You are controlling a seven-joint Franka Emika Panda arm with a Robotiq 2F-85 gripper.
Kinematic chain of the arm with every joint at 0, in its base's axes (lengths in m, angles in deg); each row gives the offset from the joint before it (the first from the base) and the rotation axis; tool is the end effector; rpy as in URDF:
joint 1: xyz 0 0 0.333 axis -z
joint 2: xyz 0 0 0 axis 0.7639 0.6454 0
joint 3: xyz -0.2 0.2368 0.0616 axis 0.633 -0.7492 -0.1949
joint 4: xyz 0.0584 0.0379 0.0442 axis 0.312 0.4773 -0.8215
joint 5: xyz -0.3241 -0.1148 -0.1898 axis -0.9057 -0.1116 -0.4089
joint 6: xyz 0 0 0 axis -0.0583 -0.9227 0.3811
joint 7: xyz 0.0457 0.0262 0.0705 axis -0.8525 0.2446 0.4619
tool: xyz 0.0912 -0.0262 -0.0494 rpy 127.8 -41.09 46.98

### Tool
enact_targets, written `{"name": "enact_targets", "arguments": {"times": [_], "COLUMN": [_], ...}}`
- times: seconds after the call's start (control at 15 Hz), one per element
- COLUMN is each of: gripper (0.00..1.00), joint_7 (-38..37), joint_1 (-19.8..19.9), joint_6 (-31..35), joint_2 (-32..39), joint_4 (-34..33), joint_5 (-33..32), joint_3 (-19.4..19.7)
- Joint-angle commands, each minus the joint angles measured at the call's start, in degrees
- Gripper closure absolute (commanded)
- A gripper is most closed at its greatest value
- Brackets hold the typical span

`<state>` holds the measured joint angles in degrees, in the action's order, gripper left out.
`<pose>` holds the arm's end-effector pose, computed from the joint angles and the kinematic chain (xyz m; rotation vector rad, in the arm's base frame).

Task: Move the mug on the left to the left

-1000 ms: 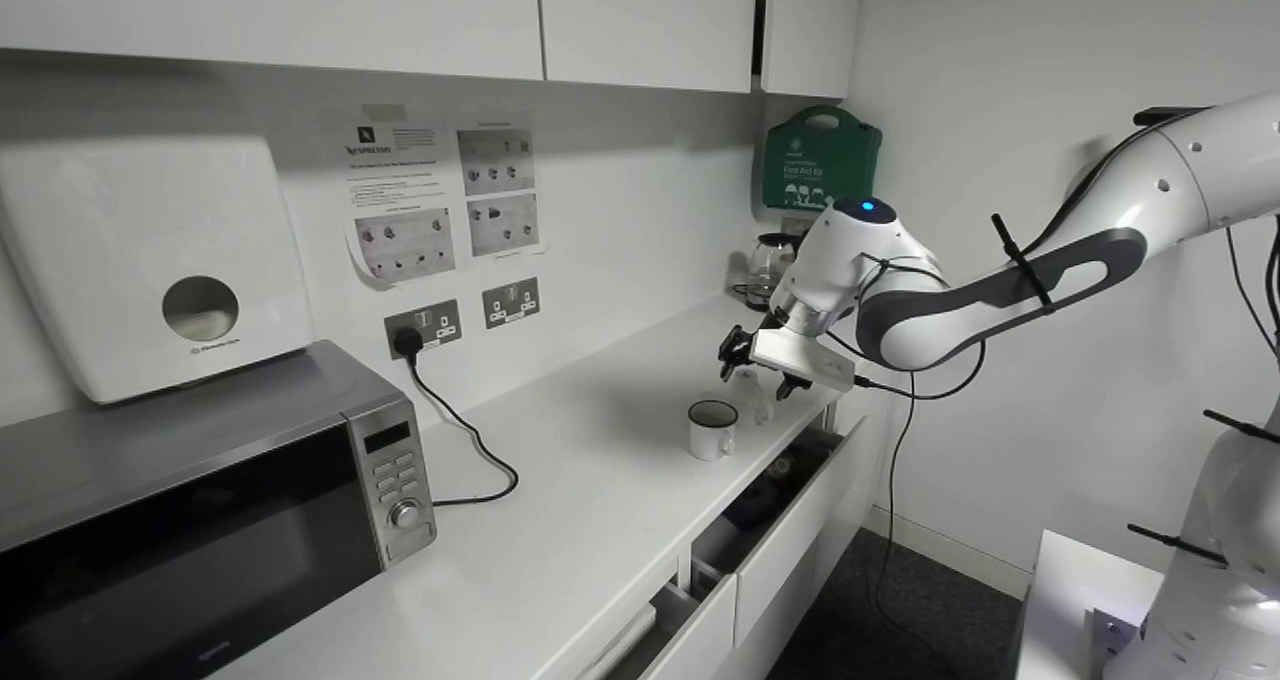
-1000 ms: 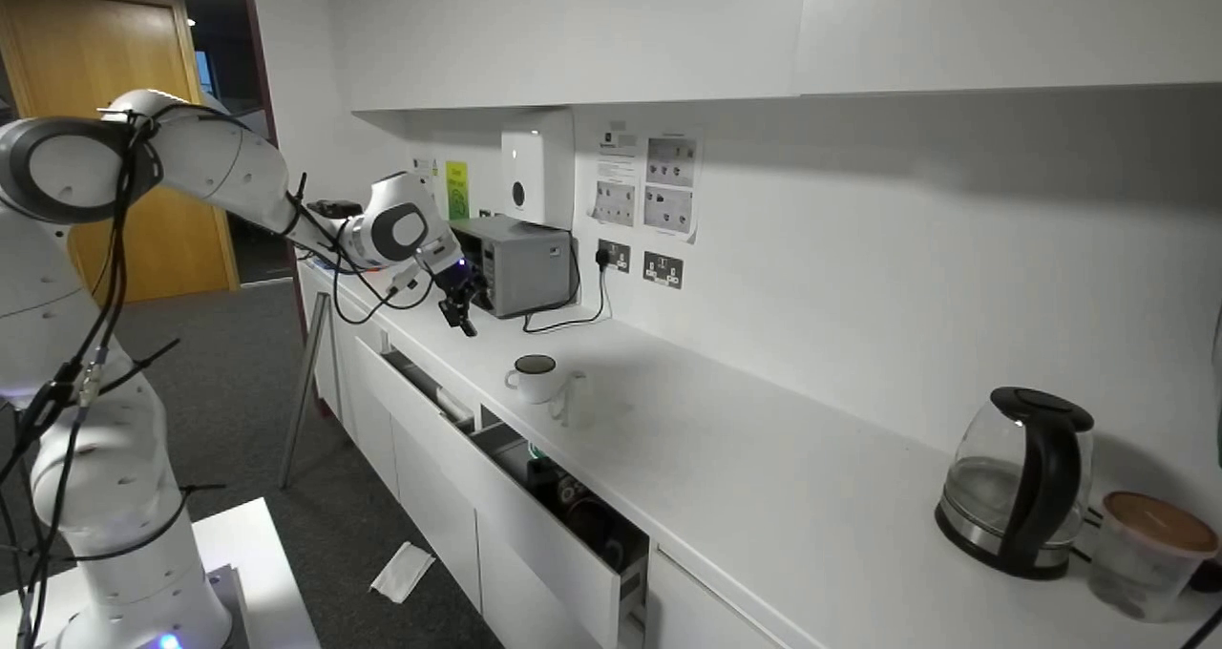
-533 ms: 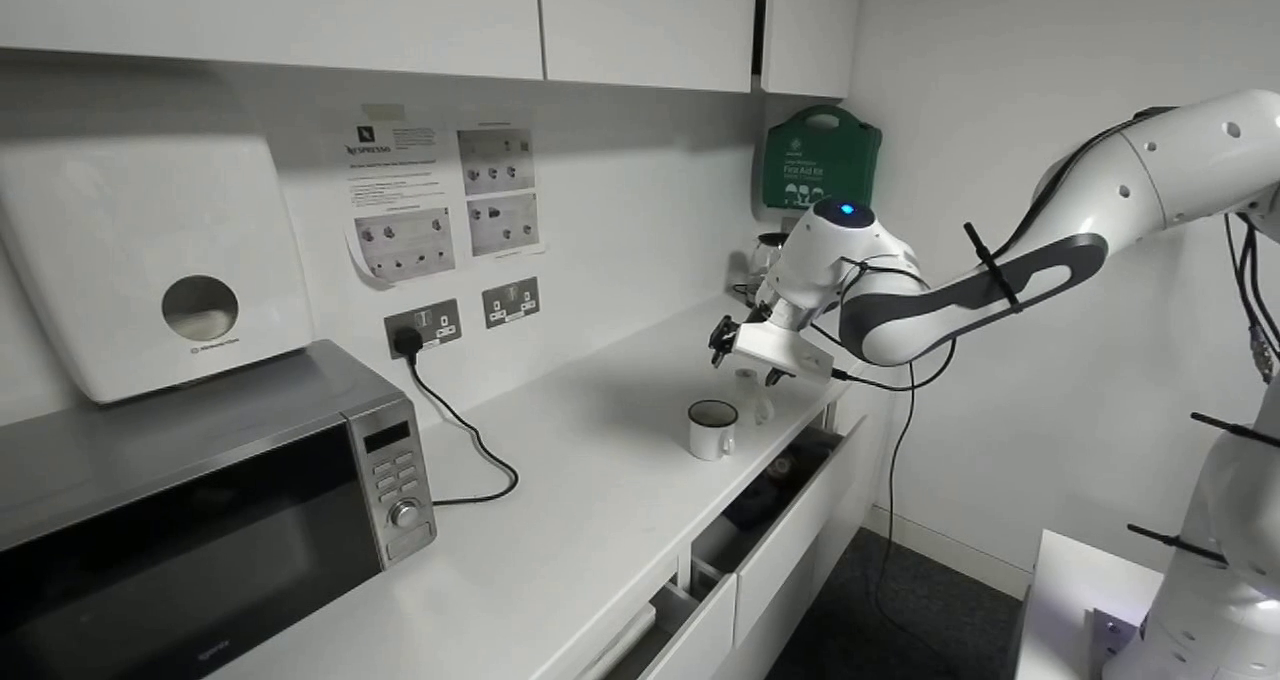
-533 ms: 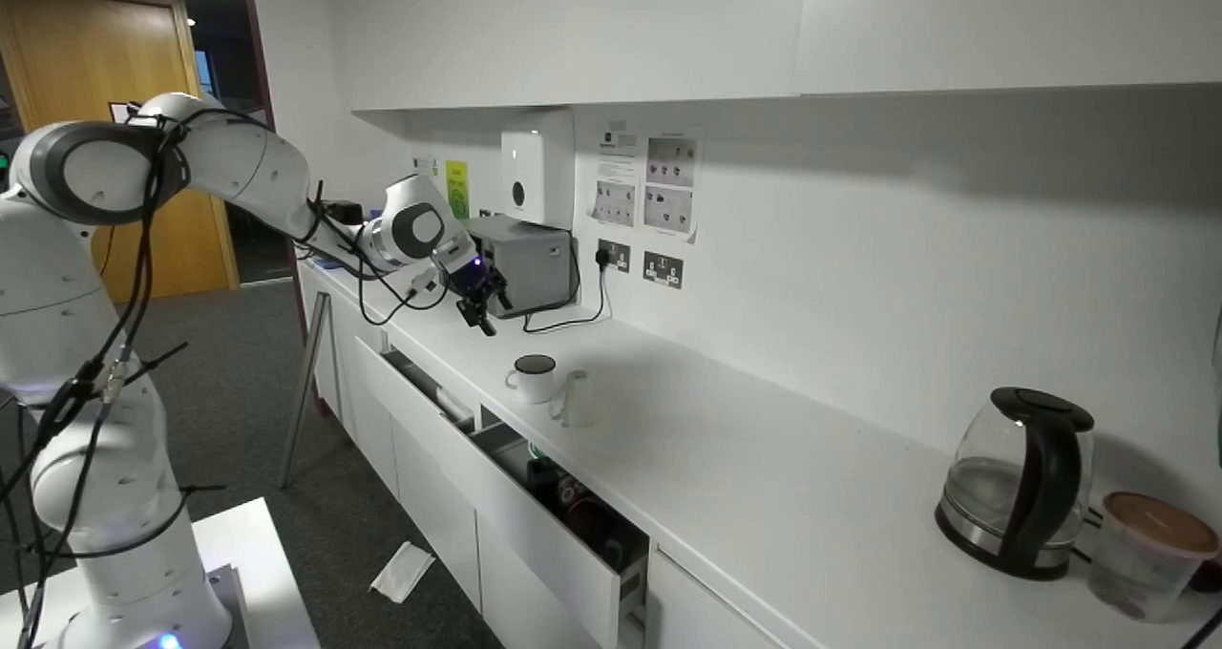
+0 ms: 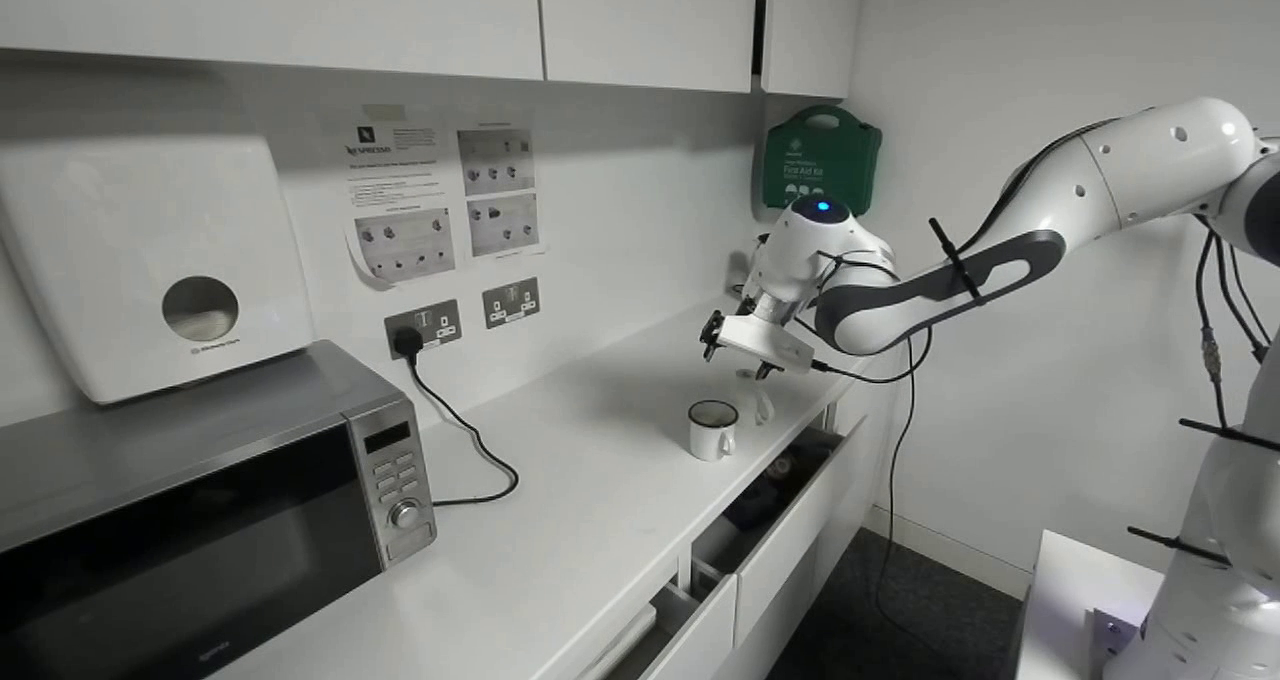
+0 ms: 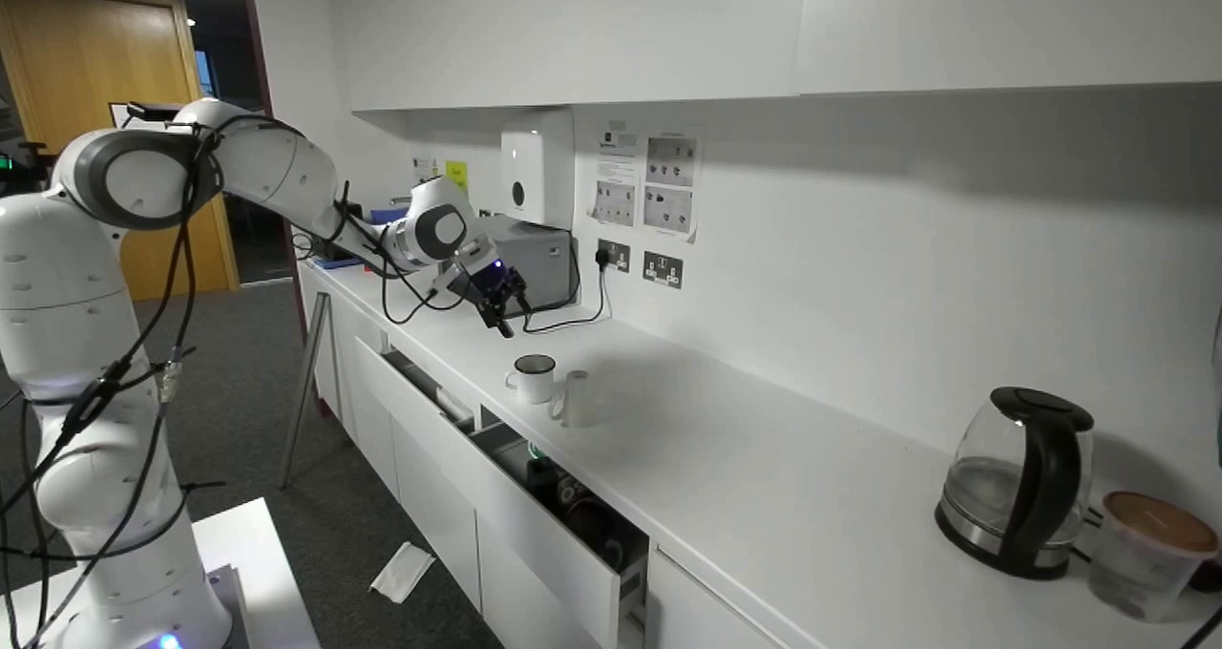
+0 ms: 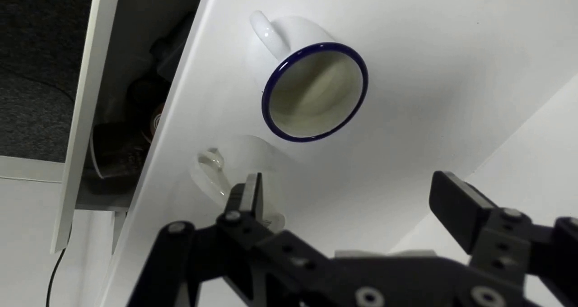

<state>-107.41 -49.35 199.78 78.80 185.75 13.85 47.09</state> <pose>0.5714 0.0971 0.4651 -2.5040 1.5564 -0.7775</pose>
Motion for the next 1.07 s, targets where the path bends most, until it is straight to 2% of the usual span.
{"name": "enact_targets", "arguments": {"times": [0.0, 0.47, 1.0], "gripper": [0.0, 0.0, 0.0], "joint_7": [2.64, 5.85, 15.54], "joint_1": [-2.07, -3.24, -3.87], "joint_6": [-4.7, -9.8, -10.27], "joint_2": [2.63, 5.82, 9.76], "joint_4": [-3.47, -5.69, -7.39], "joint_5": [2.41, 5.04, 11.43], "joint_3": [2.47, 4.9, 5.84]}}
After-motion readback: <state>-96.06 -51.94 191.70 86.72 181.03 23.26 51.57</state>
